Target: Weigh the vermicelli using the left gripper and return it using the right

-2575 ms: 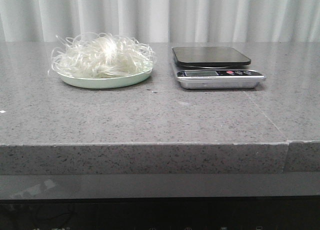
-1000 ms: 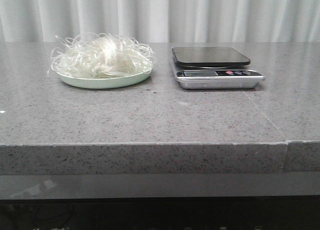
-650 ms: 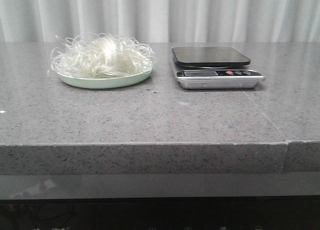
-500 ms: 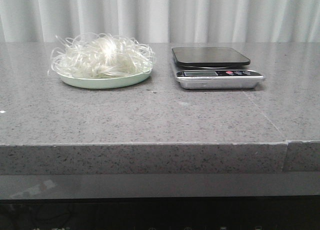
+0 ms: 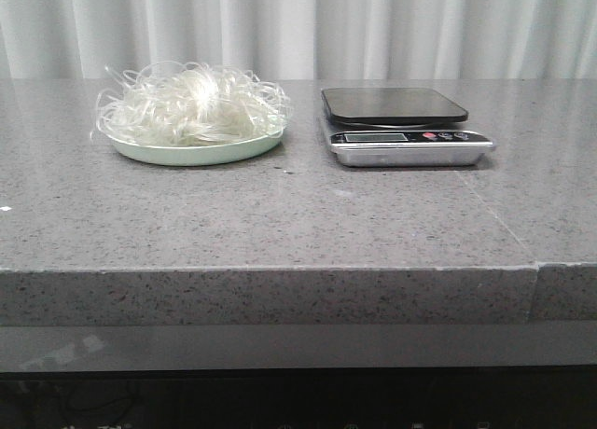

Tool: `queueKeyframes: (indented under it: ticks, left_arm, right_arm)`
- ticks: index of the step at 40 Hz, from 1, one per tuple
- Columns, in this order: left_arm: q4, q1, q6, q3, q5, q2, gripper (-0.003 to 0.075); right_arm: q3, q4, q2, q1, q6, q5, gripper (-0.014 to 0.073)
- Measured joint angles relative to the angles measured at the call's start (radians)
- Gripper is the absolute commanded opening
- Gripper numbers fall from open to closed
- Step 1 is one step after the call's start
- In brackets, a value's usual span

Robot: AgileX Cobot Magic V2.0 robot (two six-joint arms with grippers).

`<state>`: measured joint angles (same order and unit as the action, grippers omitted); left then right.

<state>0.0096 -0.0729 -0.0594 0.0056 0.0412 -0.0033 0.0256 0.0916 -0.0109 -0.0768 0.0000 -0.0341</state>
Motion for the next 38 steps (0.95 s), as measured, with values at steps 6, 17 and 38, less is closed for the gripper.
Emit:
queueKeyframes:
  ticks: [6, 17, 38]
  left_arm:
    - [0.0, 0.0, 0.0, 0.0, 0.0, 0.0, 0.0155]
    - [0.0, 0.0, 0.0, 0.0, 0.0, 0.0, 0.0155]
    - [0.0, 0.0, 0.0, 0.0, 0.0, 0.0, 0.0155]
  right_arm:
    - [0.0, 0.001, 0.0, 0.0, 0.0, 0.0, 0.0166]
    - [0.0, 0.002, 0.0, 0.0, 0.0, 0.0, 0.0166]
    - [0.0, 0.002, 0.0, 0.024, 0.0, 0.0, 0.0166]
